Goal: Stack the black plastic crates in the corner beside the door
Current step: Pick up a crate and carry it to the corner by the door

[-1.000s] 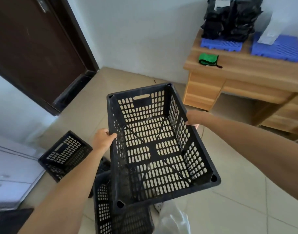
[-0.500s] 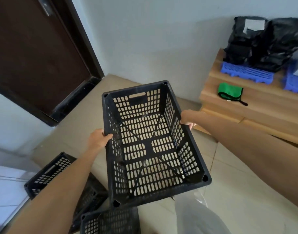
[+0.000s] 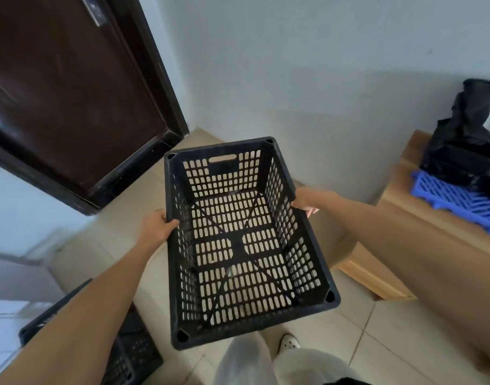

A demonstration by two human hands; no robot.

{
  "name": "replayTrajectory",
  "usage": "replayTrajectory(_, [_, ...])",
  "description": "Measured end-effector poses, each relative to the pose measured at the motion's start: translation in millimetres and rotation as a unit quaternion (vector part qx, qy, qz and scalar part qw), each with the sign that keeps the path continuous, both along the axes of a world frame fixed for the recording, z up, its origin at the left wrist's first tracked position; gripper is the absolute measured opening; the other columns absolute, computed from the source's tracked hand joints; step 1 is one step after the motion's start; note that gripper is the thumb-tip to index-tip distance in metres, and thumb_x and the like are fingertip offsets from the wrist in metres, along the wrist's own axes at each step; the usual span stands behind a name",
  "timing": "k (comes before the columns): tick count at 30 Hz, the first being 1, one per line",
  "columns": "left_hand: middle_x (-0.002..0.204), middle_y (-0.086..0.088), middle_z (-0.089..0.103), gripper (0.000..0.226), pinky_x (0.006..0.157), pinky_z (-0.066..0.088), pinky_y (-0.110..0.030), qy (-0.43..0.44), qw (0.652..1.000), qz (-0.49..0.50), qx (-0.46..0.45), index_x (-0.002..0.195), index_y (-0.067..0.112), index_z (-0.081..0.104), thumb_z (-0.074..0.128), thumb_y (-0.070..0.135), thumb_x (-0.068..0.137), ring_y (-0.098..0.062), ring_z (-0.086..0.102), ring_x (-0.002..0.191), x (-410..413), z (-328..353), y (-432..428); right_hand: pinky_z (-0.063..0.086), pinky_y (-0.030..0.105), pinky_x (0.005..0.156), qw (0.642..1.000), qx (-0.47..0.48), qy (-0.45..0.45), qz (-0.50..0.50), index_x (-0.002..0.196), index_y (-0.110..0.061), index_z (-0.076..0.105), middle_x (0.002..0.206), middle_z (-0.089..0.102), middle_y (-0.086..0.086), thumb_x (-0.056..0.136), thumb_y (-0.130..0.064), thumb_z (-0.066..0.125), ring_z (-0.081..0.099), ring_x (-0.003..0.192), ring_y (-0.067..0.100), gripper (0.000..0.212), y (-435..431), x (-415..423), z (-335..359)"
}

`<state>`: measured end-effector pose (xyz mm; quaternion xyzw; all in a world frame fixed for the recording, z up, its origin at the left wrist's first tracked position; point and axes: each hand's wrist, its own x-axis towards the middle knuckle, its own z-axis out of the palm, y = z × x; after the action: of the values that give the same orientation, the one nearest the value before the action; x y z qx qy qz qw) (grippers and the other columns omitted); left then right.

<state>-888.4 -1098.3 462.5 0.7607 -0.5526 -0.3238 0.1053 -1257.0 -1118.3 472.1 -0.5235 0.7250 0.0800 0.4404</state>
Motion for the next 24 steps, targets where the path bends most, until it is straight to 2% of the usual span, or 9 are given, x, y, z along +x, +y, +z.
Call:
replayTrajectory(2, [0.096,-0.010,0.068,0.025,0.082,0.054,-0.040,-0.014,1.000,-0.004,0.011,0.106,0.008,0.062,0.066,0.027,0.091,-0.026,0.067,0.091,-0.6,-8.3,-32.7,0.060,0.035,0.070,1.000,0.000,0.009,0.006,0.136,0.003,0.045,0.118,0.065,0.020,0.101,-0.013,0.042,0.070,0.093,0.031,0.038,-33.8,-1.8,-4.8])
replayTrajectory(5, [0.092,-0.008,0.070,0.021,0.080,0.055,-0.039,-0.020,1.000,-0.016,0.017,0.100,0.012,0.061,0.066,0.030,0.090,-0.024,0.068,0.086,-2.1,-20.5,-88.9,0.058,0.039,0.086,1.000,-0.002,0.013,0.001,0.135,0.001,0.047,0.120,0.065,0.018,0.101,-0.016,0.043,0.069,0.099,0.031,0.038,-91.7,-2.8,-15.1])
replayTrajectory(9, [0.090,-0.007,0.070,0.021,0.083,0.057,-0.043,-0.016,0.998,-0.041,0.039,0.100,0.014,0.061,0.065,0.032,0.091,-0.022,0.068,0.084,1.8,-34.0,-175.7,0.057,0.035,0.086,1.000,0.001,0.028,-0.001,0.129,0.000,0.052,0.117,0.067,0.016,0.101,-0.020,0.045,0.069,0.100,0.029,0.035,-170.4,-0.5,-24.8])
replayTrajectory(12, [0.087,-0.005,0.069,0.022,0.076,0.056,-0.037,-0.007,0.997,-0.062,0.044,0.103,0.013,0.062,0.064,0.031,0.092,-0.020,0.068,0.082,5.8,-35.5,-238.4,0.056,0.039,0.090,0.999,0.003,0.040,-0.008,0.129,0.001,0.052,0.117,0.066,0.016,0.101,-0.022,0.046,0.069,0.099,0.029,0.036,-230.6,-0.3,-28.6])
replayTrajectory(14, [0.087,-0.005,0.069,0.022,0.073,0.052,-0.033,0.004,0.996,-0.071,0.046,0.106,0.012,0.061,0.064,0.029,0.092,-0.020,0.067,0.082,5.8,-31.1,-272.5,0.057,0.036,0.086,0.999,-0.003,0.047,-0.009,0.126,0.000,0.053,0.112,0.067,0.015,0.100,-0.023,0.047,0.068,0.091,0.027,0.035,-261.5,-2.1,-27.6])
replayTrajectory(17, [0.093,-0.008,0.070,0.023,0.077,0.053,-0.035,0.011,0.996,-0.073,0.051,0.109,0.013,0.059,0.062,0.029,0.093,-0.022,0.067,0.087,3.2,-33.5,-319.6,0.055,0.031,0.078,0.999,-0.015,0.052,-0.004,0.124,0.000,0.055,0.103,0.068,0.012,0.100,-0.024,0.046,0.064,0.081,0.022,0.035,-307.4,-4.3,-33.0])
replayTrajectory(20, [0.093,-0.008,0.070,0.019,0.081,0.056,-0.041,0.012,0.996,-0.063,0.060,0.105,0.014,0.058,0.062,0.029,0.094,-0.023,0.068,0.087,-0.9,-44.2,-354.7,0.049,0.022,0.055,0.998,0.007,0.055,0.002,0.121,0.001,0.055,0.080,0.062,0.003,0.100,-0.020,0.045,0.061,0.064,0.016,0.031,-348.8,-6.5,-45.4])
replayTrajectory(21, [0.093,-0.008,0.070,0.018,0.081,0.056,-0.041,0.008,0.996,-0.062,0.067,0.104,0.014,0.058,0.061,0.029,0.094,-0.024,0.069,0.087,-1.9,-50.7,-364.8,0.045,0.021,0.048,0.998,0.012,0.063,0.007,0.121,0.002,0.054,0.078,0.061,0.003,0.100,-0.018,0.044,0.059,0.060,0.014,0.030,-362.2,-7.3,-53.5])
replayTrajectory(24, [0.094,-0.008,0.070,0.020,0.077,0.053,-0.036,-0.009,0.994,-0.059,0.091,0.106,0.012,0.061,0.059,0.028,0.094,-0.024,0.068,0.088,-7.5,-71.4,-396.7,0.041,0.020,0.040,0.996,0.020,0.079,0.019,0.125,0.003,0.049,0.093,0.062,0.012,0.100,-0.013,0.043,0.057,0.058,0.016,0.030,-403.6,-11.6,-80.9])
